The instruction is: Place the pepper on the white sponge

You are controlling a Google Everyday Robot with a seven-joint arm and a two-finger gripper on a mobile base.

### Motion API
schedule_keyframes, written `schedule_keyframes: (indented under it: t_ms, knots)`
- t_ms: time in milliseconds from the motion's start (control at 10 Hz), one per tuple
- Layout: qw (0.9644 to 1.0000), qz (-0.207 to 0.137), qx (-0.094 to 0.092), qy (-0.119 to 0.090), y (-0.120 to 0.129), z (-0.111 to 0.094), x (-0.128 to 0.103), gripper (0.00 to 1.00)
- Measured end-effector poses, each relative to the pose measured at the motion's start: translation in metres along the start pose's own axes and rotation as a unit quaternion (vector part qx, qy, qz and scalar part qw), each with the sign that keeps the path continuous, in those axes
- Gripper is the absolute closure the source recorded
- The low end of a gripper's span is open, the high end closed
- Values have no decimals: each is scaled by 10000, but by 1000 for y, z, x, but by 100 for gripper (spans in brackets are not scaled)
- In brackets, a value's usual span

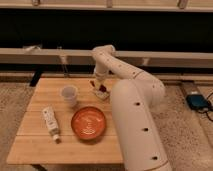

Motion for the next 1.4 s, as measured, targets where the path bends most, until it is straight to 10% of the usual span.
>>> schedule_keyframes:
  t_ms: [800, 1400]
  knots:
    - [9999, 42, 57, -129, -4, 16, -9, 100]
    - [9998, 155, 24, -148, 2, 15, -12, 44]
